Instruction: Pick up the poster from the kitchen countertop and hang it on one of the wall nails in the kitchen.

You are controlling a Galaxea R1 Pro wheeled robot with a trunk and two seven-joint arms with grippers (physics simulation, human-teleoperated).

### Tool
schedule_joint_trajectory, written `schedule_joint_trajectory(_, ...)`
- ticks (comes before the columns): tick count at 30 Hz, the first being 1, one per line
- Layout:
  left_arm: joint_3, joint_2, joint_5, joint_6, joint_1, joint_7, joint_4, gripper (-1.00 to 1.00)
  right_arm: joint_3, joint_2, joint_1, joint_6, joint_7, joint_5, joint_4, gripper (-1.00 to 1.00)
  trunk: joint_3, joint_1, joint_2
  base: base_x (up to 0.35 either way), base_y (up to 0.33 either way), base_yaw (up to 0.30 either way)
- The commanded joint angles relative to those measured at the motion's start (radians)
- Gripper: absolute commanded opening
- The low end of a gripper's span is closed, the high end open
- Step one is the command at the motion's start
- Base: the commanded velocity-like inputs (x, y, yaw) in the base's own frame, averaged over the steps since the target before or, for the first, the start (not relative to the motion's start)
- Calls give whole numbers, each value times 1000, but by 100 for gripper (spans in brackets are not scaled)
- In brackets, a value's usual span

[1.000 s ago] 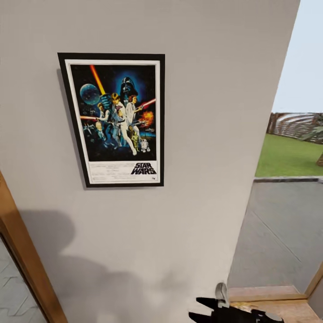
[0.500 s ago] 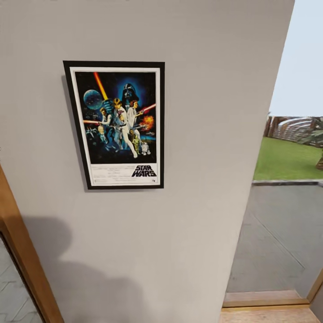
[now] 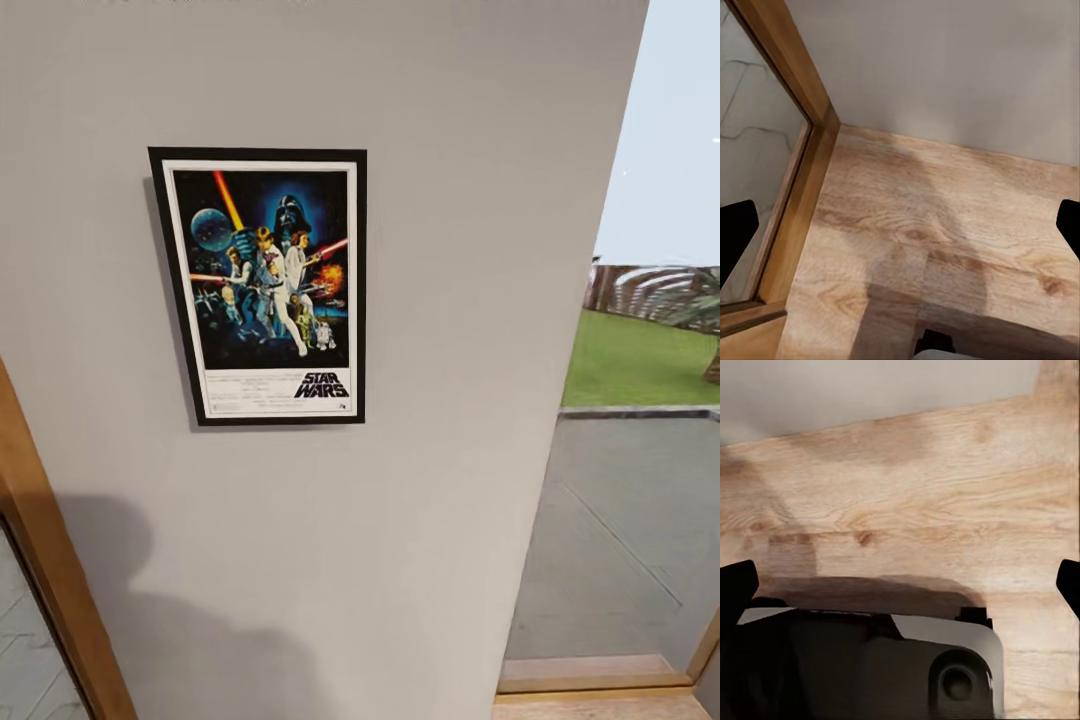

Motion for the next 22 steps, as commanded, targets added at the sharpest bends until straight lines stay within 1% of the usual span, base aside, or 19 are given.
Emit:
schedule_joint_trajectory(1, 7, -1, -3, -1, 0, -8, 0, 100, 0, 5, 0, -2, -21, -7, 2, 100, 0, 0, 0, 0, 0, -2)
schedule_joint_trajectory(2, 7, -1, -3, -1, 0, -8, 0, 100, 0, 9, 0, -2, -45, -7, 3, 100, 0, 0, 0, 0, 0, -1)
schedule_joint_trajectory(3, 7, -1, -4, -1, 0, -8, 0, 100, 0, 17, 0, -1, -105, -6, 13, 100, 0, 0, 0, 0, 0, 0)
schedule_joint_trajectory(6, 7, -1, -4, -1, 0, -8, 1, 100, 0, 21, 0, -1, -140, -6, 40, 100, 0, 0, 0, 0, 0, 0)
schedule_joint_trajectory(8, 7, -1, -4, -1, 0, -8, 1, 100, 0, 22, 0, -1, -163, -6, 80, 100, 0, 0, 0, 0, 0, 0)
schedule_joint_trajectory(12, 7, -1, -4, -1, 0, -8, 1, 100, 1, 24, 0, -1, -175, -6, 108, 100, 0, 0, 0, 0, 0, 0)
schedule_joint_trajectory(22, 8, 0, -4, -3, 0, -8, 1, 100, 1, 25, 0, -1, -178, -7, 114, 100, 0, 0, 0, 0, 0, 0)
